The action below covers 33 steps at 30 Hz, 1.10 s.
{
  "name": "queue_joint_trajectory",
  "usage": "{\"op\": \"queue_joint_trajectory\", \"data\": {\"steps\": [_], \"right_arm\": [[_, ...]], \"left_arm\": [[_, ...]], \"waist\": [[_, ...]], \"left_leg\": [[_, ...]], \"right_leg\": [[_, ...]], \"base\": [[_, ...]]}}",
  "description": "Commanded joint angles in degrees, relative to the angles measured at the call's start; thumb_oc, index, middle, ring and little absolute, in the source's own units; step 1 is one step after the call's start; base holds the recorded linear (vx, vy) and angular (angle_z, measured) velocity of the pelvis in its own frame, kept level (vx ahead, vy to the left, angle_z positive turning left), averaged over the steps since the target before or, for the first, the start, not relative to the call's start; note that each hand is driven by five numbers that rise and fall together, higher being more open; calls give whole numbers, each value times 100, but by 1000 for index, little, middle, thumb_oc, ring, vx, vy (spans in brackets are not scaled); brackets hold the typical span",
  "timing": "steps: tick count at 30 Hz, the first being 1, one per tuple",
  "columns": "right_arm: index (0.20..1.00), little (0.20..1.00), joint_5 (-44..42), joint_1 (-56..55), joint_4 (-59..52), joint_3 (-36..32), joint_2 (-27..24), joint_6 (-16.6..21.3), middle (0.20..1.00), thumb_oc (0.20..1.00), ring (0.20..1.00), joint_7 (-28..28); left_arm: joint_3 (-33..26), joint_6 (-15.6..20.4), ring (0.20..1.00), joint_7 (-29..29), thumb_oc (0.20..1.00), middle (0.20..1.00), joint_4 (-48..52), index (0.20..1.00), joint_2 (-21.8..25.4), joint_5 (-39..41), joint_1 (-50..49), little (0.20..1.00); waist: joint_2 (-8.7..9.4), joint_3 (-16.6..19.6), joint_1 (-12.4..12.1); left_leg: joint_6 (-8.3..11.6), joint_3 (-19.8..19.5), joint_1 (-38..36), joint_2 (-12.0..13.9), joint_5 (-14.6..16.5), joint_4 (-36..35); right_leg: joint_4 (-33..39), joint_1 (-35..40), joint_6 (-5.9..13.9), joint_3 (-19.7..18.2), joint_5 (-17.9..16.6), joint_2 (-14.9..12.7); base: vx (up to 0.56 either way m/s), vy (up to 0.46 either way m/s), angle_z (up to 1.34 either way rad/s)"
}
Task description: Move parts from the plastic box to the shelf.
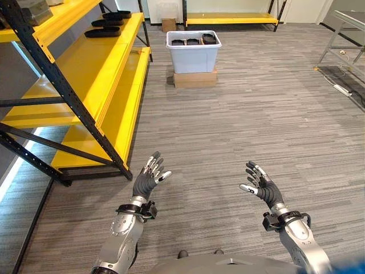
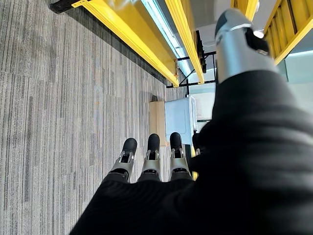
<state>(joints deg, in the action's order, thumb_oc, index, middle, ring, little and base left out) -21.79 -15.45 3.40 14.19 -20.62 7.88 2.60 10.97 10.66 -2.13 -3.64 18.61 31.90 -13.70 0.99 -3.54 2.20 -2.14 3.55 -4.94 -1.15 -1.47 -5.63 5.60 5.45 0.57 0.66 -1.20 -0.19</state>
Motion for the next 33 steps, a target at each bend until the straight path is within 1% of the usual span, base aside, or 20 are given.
{"op": "queue_joint_trajectory", "data": {"steps": [1,21,25,28,32,33], "right_arm": [[1000,1000,-223,199,-183,-62,21,211,1000,1000,1000,58],[1000,1000,-271,226,-128,-120,49,169,1000,1000,1000,38],[1000,1000,-303,279,-64,-113,71,167,1000,1000,1000,22],[1000,1000,-357,382,-52,-112,76,186,1000,1000,1000,16],[1000,1000,-369,417,-67,-103,87,188,1000,1000,1000,14],[1000,1000,-370,431,-71,-95,90,183,1000,1000,1000,12]], "left_arm": [[73,268,1000,-24,1000,1000,110,1000,203,-137,219,1000],[67,197,1000,-65,1000,1000,132,1000,212,-68,185,1000],[47,225,1000,-43,1000,1000,115,1000,243,-86,233,1000],[26,270,1000,-14,1000,1000,106,1000,291,-104,299,1000],[13,275,1000,15,1000,1000,85,1000,301,-86,337,1000],[-1,271,1000,22,1000,1000,107,1000,312,-10,352,1000]], "waist": [[23,138,-37],[46,148,-44],[68,110,-62],[95,47,-91],[99,12,-101],[86,-16,-92]], "left_leg": [[405,-165,-1,507,263,63],[377,-177,-15,485,308,67],[340,-168,26,449,378,198],[254,-166,240,344,544,580],[190,-160,324,282,623,704],[132,-178,371,229,673,765]], "right_leg": [[-86,-105,645,-19,20,-690],[-97,-94,664,-24,43,-712],[-185,-119,686,-46,59,-753],[-380,-238,728,-90,57,-855],[-552,-350,776,-122,68,-905],[-790,-488,814,-170,85,-933]], "base": [[0,0,0],[0,0,0],[0,19,0],[-20,82,-1],[-13,82,-6],[-9,74,-6]]}}
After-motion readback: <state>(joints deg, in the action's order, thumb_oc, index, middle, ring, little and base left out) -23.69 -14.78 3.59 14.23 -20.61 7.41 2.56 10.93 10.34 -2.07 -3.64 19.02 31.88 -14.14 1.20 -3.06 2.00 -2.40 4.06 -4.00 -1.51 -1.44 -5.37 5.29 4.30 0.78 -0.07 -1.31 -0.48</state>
